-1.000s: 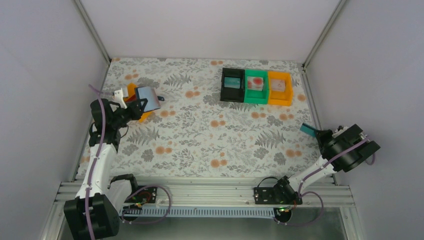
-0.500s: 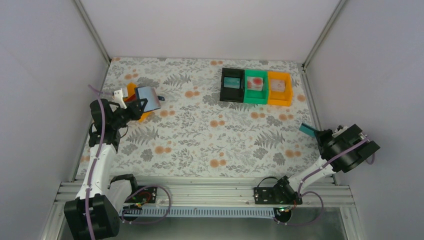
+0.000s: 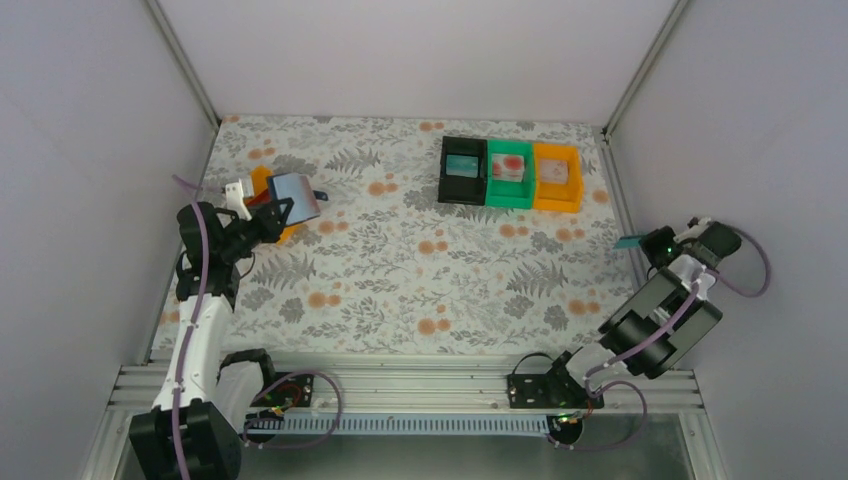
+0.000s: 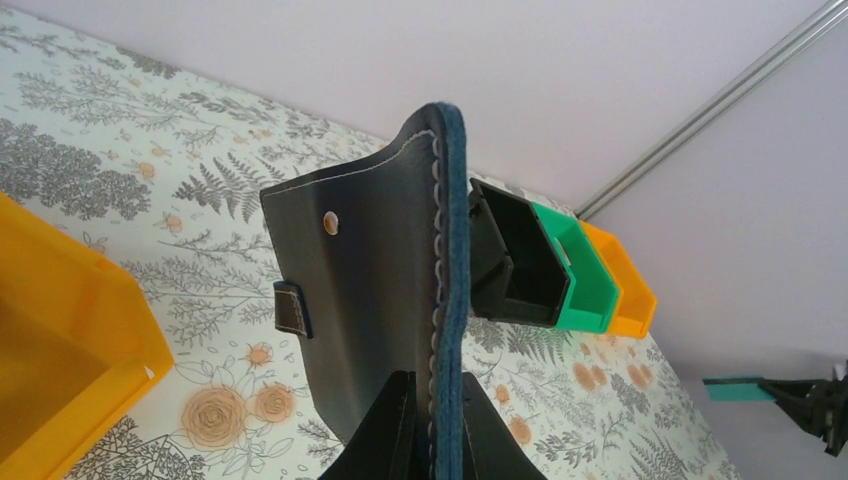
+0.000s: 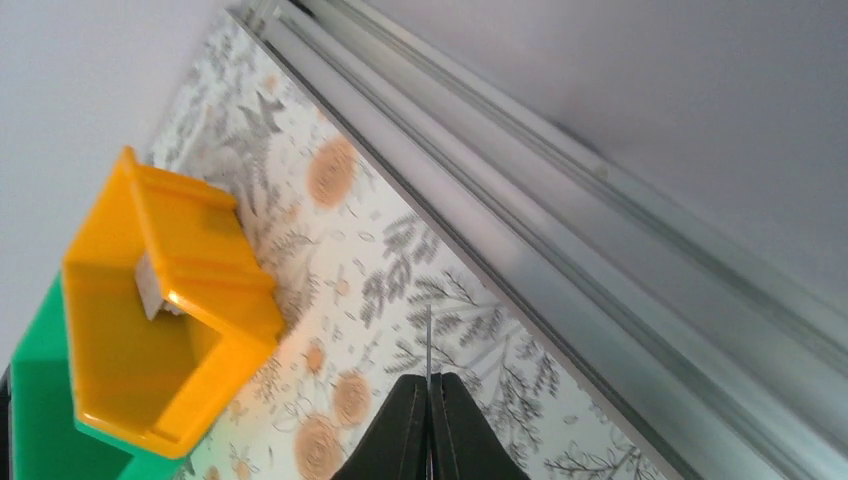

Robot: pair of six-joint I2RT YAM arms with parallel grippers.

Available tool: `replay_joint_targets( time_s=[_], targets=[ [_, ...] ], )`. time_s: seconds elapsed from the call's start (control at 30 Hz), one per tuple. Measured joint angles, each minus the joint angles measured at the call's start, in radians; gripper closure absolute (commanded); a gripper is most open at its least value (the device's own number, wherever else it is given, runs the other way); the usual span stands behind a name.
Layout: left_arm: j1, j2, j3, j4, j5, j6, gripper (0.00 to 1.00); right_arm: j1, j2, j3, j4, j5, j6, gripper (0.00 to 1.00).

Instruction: Take the credit cards out of the card holder

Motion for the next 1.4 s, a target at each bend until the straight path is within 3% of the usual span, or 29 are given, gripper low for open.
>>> replay_joint_targets(
  time_s=[0.3, 0.5, 0.77, 1.07, 1.27, 1.33, 1.4],
  targets=[
    [-0.013, -0.014, -0.055, 0.015, 0.013, -0.022, 0.98, 0.112, -0.148, 0.066, -0.047, 0.068, 0.031, 0.96],
    [-0.136, 0.029, -0.105, 0.047, 0.047, -0.046, 0.98, 0.195, -0.262, 0.130, -0.108, 0.066, 0.034, 0.96],
    [-0.413, 0.366, -0.009, 0.150, 0.130, -0.041, 0.98, 0.377, -0.314, 0.203, -0.167, 0.051, 0.035, 0.96],
    [-0.440, 0.572, -0.072, 0.226, 0.044, -0.032, 0.97, 0.659, -0.325, 0.247, -0.214, 0.037, 0.062, 0.96],
    [-0.434, 0.584, -0.093, 0.188, -0.078, -0.023, 0.44, 0.826, -0.303, 0.286, -0.220, 0.054, 0.097, 0.96],
    [-0.408, 0.574, -0.101, 0.157, -0.141, -0.037, 0.37, 0.868, -0.281, 0.314, -0.219, 0.059, 0.103, 0.96],
    [-0.369, 0.550, -0.115, 0.117, -0.202, -0.047, 0.36, 0.913, -0.251, 0.354, -0.225, 0.070, 0.105, 0.96]
  ],
)
